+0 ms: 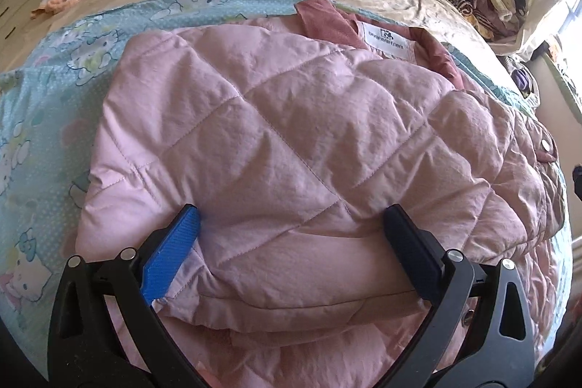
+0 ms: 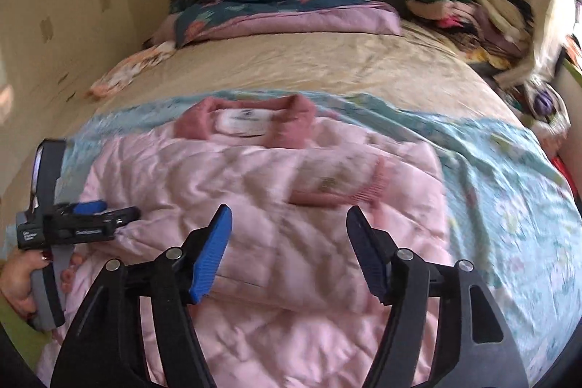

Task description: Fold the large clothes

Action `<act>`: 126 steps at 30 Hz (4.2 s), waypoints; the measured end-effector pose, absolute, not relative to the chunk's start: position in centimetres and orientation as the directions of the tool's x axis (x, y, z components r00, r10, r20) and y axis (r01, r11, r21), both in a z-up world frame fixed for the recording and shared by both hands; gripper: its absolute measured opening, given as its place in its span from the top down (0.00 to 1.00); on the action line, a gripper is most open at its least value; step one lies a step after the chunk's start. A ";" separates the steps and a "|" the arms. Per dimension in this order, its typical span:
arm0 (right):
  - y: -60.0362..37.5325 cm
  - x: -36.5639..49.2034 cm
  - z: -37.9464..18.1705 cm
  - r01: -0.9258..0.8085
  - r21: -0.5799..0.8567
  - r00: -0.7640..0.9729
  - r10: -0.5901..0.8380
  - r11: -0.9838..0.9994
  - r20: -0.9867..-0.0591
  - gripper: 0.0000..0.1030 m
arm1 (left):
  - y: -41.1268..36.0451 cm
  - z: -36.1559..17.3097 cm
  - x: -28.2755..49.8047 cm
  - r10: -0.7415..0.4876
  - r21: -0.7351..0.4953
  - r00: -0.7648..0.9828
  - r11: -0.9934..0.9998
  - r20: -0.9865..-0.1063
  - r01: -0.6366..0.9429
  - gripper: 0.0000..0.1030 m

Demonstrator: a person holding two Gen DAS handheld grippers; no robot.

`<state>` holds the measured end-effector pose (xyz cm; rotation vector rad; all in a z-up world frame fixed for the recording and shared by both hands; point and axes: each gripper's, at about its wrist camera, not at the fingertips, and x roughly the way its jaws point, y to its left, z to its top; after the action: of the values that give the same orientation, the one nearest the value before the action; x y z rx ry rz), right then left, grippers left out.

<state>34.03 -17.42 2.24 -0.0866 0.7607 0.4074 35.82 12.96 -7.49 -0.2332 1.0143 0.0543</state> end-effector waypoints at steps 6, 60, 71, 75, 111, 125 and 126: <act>-12.0 35.9 0.2 -0.472 0.036 0.573 0.337 0.881 -0.747 0.37 | 13.2 -7.8 35.8 -0.073 -0.177 0.532 0.973 -0.844 -0.147 0.08; -17.8 25.0 8.9 -0.362 0.158 0.696 0.379 0.919 -0.610 0.04 | 10.9 5.6 24.6 -0.058 -0.193 0.709 0.975 -0.702 -0.112 0.09; -20.1 21.5 11.7 -0.375 0.179 0.724 0.408 0.910 -0.557 0.04 | 10.4 7.9 20.9 -0.054 -0.198 0.750 0.975 -0.659 -0.104 0.09; -20.6 20.2 12.5 -0.384 0.175 0.733 0.414 0.907 -0.540 0.04 | 10.3 8.2 19.6 -0.053 -0.199 0.757 0.975 -0.651 -0.103 0.09; -26.2 13.5 8.4 -0.351 0.127 0.741 0.359 0.928 -0.568 0.04 | 9.5 4.4 10.6 -0.020 -0.183 0.764 0.975 -0.645 -0.129 0.09; -27.5 11.5 5.4 -0.334 0.093 0.713 0.316 0.938 -0.626 0.04 | 11.4 1.7 7.4 0.032 -0.129 0.740 0.979 -0.672 -0.159 0.09; -27.6 11.3 5.3 -0.336 0.091 0.709 0.315 0.938 -0.630 0.04 | 11.5 1.4 7.2 0.039 -0.119 0.735 0.980 -0.677 -0.161 0.09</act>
<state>11.33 -27.59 5.26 -0.0311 0.6937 0.3612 7.20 11.48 1.43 -0.1741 0.7374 0.1102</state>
